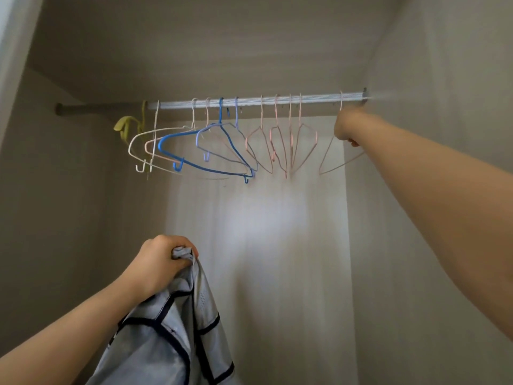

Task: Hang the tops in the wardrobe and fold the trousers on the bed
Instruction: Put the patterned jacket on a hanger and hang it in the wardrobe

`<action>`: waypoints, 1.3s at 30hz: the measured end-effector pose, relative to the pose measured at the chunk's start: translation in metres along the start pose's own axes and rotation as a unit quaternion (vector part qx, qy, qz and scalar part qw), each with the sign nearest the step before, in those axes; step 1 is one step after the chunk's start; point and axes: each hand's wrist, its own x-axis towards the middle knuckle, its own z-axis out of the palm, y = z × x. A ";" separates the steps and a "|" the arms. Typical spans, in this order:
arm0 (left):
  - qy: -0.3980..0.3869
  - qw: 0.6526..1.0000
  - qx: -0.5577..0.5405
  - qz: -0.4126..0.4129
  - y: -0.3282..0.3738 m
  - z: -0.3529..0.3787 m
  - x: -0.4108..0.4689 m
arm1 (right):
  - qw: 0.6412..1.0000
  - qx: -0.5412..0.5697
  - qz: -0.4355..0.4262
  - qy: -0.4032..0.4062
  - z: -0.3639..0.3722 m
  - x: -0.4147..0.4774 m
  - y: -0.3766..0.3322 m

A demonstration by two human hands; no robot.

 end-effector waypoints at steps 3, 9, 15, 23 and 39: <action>-0.003 1.000 0.000 0.004 0.001 0.004 0.003 | 0.996 -0.019 -0.007 0.084 0.006 0.009 0.007; -0.005 1.000 -0.007 0.003 0.005 0.013 0.008 | 0.981 -0.138 0.003 0.140 0.011 0.015 0.022; -0.017 1.000 -0.004 0.015 0.012 0.021 0.011 | 0.993 -0.053 -0.003 0.103 0.027 0.021 0.036; -0.023 0.999 0.010 0.025 0.019 0.025 0.014 | 0.965 -0.203 -0.002 0.168 0.020 0.029 0.045; -0.018 0.999 0.031 0.021 0.030 0.010 0.010 | 0.965 0.235 0.068 0.094 0.036 0.027 0.041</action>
